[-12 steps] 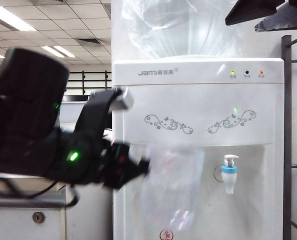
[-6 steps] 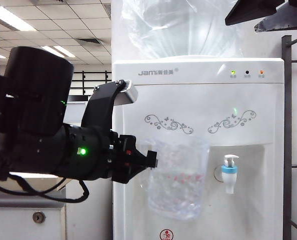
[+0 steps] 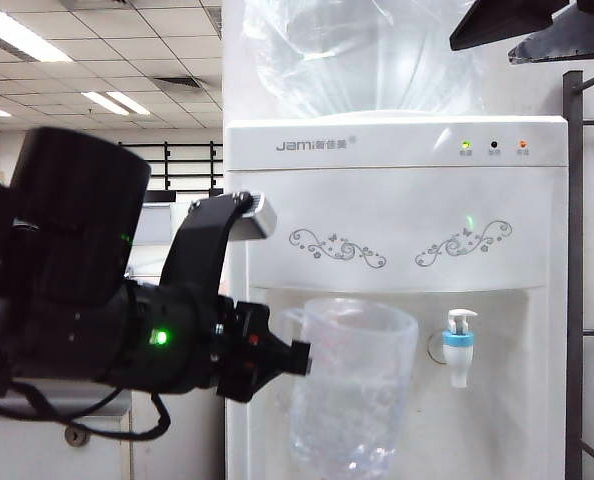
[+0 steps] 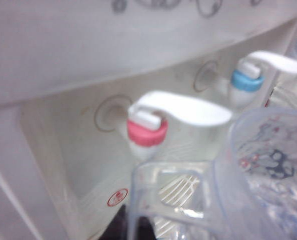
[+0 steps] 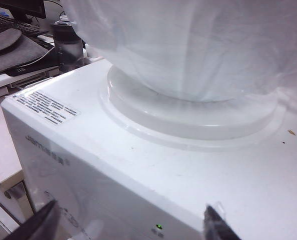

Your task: Pick up the plastic mug from the left desk, go to the hot water outlet of the water dispenser, press the vertical switch to get some water, then put the mug back on the desk.

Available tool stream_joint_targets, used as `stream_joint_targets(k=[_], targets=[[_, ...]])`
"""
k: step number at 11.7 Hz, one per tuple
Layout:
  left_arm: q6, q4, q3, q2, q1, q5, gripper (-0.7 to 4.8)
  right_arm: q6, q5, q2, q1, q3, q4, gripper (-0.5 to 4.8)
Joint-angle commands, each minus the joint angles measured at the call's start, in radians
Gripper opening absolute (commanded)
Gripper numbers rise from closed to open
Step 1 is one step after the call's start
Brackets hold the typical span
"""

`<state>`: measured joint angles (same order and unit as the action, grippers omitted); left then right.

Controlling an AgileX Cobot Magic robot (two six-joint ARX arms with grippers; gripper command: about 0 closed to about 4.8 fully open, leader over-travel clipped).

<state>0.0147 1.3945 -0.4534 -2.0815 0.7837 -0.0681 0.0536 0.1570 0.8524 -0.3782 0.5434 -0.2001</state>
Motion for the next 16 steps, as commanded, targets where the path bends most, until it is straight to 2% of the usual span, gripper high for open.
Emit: stream_joint_targets(k=[1, 16], targets=[[-0.003, 0.057, -0.005, -0.025, 0.0, 0.004, -0.05, 0.003, -0.001, -0.003, -0.001, 0.004, -0.013, 3.73], [-0.003, 0.059, -0.048, -0.155, 0.001, 0.004, -0.05, 0.003, -0.001, -0.003, -0.001, 0.004, -0.013, 3.73]])
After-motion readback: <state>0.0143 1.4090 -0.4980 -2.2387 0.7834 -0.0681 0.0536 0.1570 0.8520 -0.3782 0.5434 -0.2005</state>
